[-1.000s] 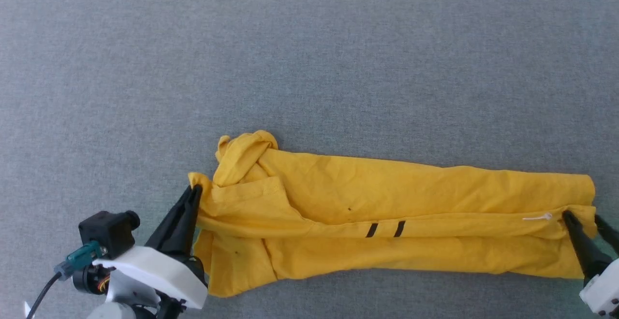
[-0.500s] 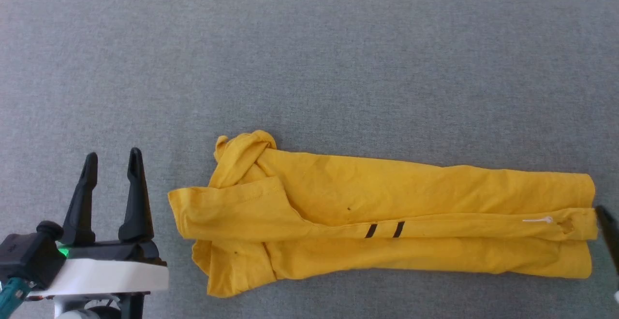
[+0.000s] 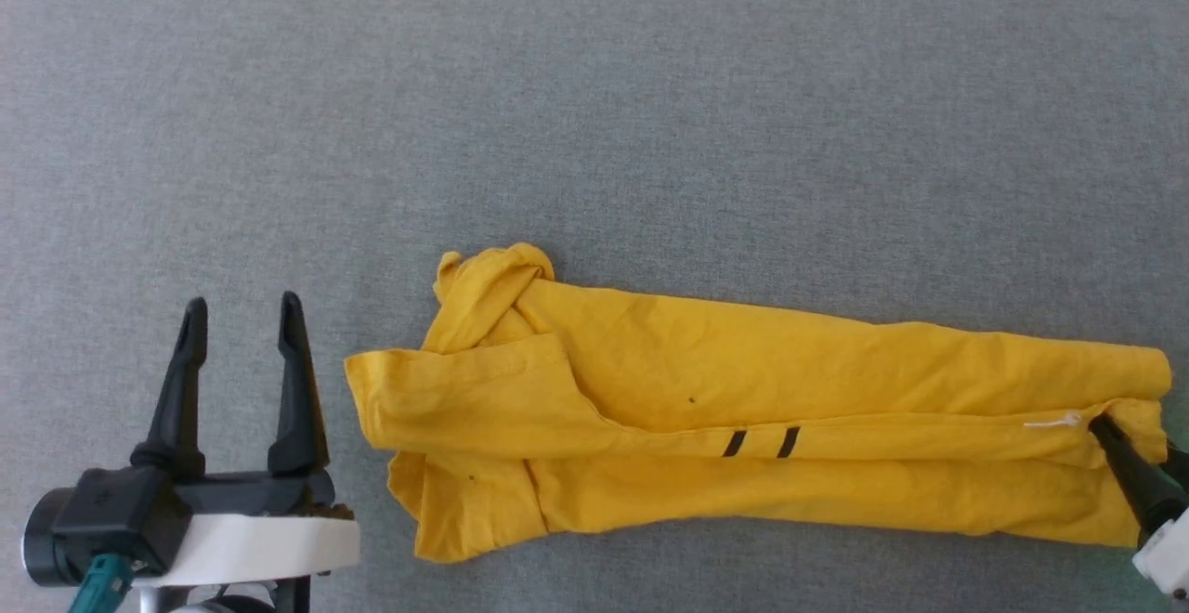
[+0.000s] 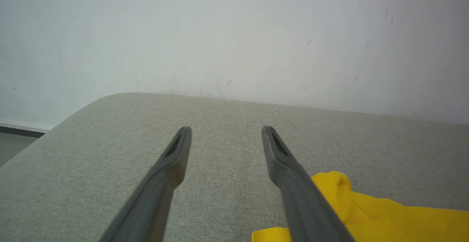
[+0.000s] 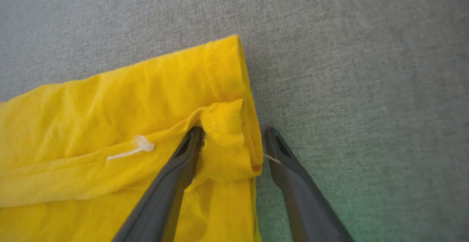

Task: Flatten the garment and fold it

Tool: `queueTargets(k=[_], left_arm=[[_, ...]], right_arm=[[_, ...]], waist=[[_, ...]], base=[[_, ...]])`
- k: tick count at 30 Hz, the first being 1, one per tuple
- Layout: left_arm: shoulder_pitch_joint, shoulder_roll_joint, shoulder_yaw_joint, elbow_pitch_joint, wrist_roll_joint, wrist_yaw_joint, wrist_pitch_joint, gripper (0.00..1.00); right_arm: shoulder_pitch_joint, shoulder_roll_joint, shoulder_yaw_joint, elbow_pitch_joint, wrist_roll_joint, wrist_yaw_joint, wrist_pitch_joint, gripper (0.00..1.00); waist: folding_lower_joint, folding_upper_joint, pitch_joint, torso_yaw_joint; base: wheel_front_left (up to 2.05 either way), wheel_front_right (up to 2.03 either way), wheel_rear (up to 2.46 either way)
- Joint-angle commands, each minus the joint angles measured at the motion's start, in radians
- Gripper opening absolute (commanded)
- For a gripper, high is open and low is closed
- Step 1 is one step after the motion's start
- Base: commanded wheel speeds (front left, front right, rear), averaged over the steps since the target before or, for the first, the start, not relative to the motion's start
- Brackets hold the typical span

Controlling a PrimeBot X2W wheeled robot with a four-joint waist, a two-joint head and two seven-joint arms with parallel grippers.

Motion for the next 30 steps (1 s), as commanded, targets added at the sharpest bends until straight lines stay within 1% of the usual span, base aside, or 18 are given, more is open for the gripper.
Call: queueTargets(k=[1,5,8,11,15,18,21,23,27,30], left_arm=[[-0.012,-0.008,-0.007,0.007,0.011,0.008,-0.009,1.00],[-0.015,-0.025,-0.017,0.021,0.016,0.008,-0.010,1.00],[-0.015,-0.034,-0.016,0.029,0.016,0.005,-0.011,1.00],[-0.016,-0.042,-0.015,0.035,0.013,0.000,-0.012,1.00],[-0.021,-0.051,-0.018,0.045,0.014,-0.010,-0.012,1.00],[-0.024,-0.055,-0.021,0.056,0.013,-0.017,-0.012,1.00],[-0.024,-0.057,-0.022,0.064,0.012,-0.020,-0.012,1.00],[-0.025,-0.061,-0.024,0.070,0.009,-0.024,-0.012,1.00],[-0.030,-0.069,-0.029,0.082,0.001,-0.035,-0.013,1.00],[-0.032,-0.074,-0.029,0.088,-0.003,-0.040,-0.013,1.00]], right_arm=[[-0.006,0.017,0.017,0.034,0.007,-0.001,0.012,0.00],[-0.026,0.017,-0.018,0.046,-0.006,-0.001,-0.012,0.00],[-0.047,0.010,-0.070,0.044,-0.020,-0.001,-0.037,0.00],[-0.066,-0.009,-0.145,0.045,-0.052,-0.001,-0.058,0.00],[-0.073,-0.042,-0.270,0.065,-0.120,-0.001,-0.081,0.00],[-0.071,-0.045,-0.320,0.062,-0.151,-0.001,-0.081,0.00],[-0.071,-0.030,-0.320,0.045,-0.146,-0.001,-0.068,0.00],[-0.065,-0.013,-0.293,0.012,-0.132,-0.001,-0.048,0.00],[-0.052,0.024,-0.193,-0.087,-0.066,-0.001,0.015,0.00],[-0.036,0.048,-0.093,-0.181,-0.003,-0.001,0.091,0.00]], waist=[[0.0001,-0.0001,0.001,0.005],[0.0001,-0.0001,0.002,0.007],[0.0001,-0.0001,0.003,0.004],[0.0001,-0.0001,0.006,-0.003],[0.0001,-0.0001,0.010,-0.008],[0.0001,-0.0001,0.008,-0.011],[0.0001,-0.0001,0.005,-0.015],[0.0001,-0.0001,0.001,-0.020],[0.0001,-0.0001,-0.006,-0.028],[0.0001,-0.0001,-0.010,-0.033]], base=[[0.00,0.00,0.00],[0.00,0.00,0.00],[0.00,0.00,0.00],[0.00,0.00,0.00],[0.00,0.00,0.00],[0.00,0.00,0.00],[0.00,0.00,0.00],[0.00,0.00,0.00],[0.00,0.00,0.00],[0.00,0.00,0.00]])
